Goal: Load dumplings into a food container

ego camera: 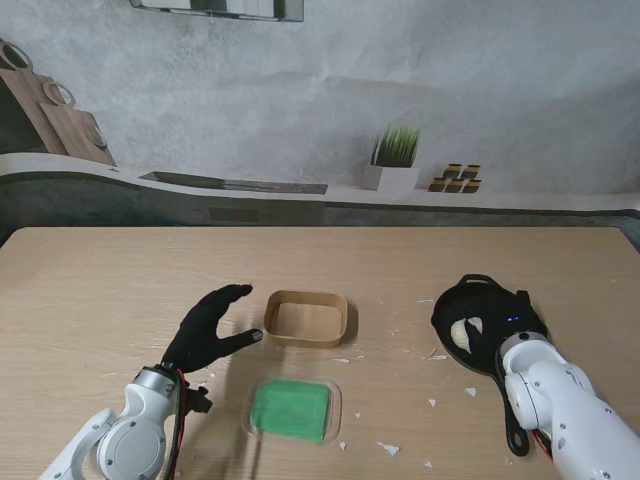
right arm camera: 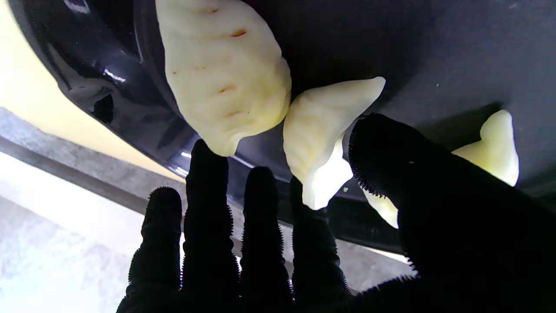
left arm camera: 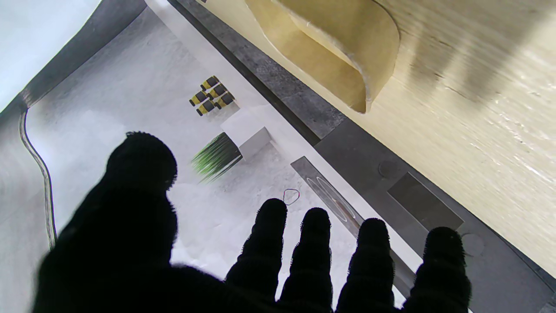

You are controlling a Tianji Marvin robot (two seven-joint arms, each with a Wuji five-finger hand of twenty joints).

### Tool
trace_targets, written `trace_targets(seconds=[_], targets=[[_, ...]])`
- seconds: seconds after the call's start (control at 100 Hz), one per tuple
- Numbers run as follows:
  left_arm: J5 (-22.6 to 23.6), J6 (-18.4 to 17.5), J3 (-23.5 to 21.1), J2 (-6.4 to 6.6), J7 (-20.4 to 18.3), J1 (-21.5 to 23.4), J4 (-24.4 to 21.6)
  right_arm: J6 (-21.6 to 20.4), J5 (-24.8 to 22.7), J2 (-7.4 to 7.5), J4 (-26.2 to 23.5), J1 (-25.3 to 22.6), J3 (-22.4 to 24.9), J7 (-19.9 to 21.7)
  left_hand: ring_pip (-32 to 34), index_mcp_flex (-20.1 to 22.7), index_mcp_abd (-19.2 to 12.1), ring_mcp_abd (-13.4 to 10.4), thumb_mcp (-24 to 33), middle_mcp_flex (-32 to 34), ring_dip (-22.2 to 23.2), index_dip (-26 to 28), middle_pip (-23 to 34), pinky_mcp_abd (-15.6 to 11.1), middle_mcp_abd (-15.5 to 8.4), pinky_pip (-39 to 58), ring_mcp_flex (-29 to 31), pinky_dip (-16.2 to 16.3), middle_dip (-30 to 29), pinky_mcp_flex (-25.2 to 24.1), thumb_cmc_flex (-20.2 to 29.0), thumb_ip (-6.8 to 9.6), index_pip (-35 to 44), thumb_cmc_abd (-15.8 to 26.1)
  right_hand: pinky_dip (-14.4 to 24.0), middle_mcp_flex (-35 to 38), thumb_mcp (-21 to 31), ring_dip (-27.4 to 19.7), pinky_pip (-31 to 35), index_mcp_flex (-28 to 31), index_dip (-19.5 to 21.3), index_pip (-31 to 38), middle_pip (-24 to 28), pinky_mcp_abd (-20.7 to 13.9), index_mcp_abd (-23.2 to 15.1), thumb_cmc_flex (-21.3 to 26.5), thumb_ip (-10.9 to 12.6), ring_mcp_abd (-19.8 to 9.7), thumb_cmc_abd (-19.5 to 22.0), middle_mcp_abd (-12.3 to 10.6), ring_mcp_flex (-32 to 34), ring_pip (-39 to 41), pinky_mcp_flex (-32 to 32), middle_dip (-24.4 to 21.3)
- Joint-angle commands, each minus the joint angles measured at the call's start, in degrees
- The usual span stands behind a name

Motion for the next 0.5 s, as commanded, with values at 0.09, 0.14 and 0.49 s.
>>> trace_targets(seconds=[0.09,0.14,0.49], targets=[[0.18,0.19,-0.02,-0.17,-0.62,0.01,-0.04,0.31,0.85,-0.29,1.09,0.46,-0.98,1.17,0.1,1.39,0.47,-1.24,0.16,0.32,1.13,-0.08,0.25,-1.49,0.64,-2.1,0.44,1.24,0.29,-0.8,0.8,1.66,-0.48,0.28,-1.18,3.47,3.81,-0.94,-1.22,1.37,0.48,0.8,-0.35,2.16,-1.04,2.3,1.77,-0.28,-2.12,0.38,4.22,-0.96,-0.28,0.3],[0.2,0.19,-0.03,-0.17,-0.62,-0.02,-0.01,0.3,0.94,-0.24,1.31,0.67,-1.17,1.67,0.19,1.83,0.87,-1.18,0.18,0.49,1.23,-0.03,0.34,-1.52,0.64,-2.13,0.5,1.29,0.37,-0.88,0.85,1.67,-0.34,0.31,-1.28,4.28,4.24,-1.02,-1.3,1.86,0.56,0.92,-0.32,2.42,-1.29,2.59,1.72,-0.25,-2.36,0.31,4.98,-0.98,0.11,0.34],[0.41,0.15,-0.06,-0.22,-0.25,-0.11,0.17,-0.88,1.4,-0.05,3.82,2.07,-2.43,-0.56,0.6,3.78,1.71,-1.23,0.08,1.67,1.75,0.02,0.62,-1.55,0.75,-2.2,0.84,1.53,0.74,-1.1,0.86,1.63,-0.25,0.52,-3.09,14.61,9.49,0.45,1.86,10.01,5.03,2.98,1.96,4.53,-7.01,6.71,0.23,-1.49,-4.76,-2.73,11.65,5.08,3.38,1.28]])
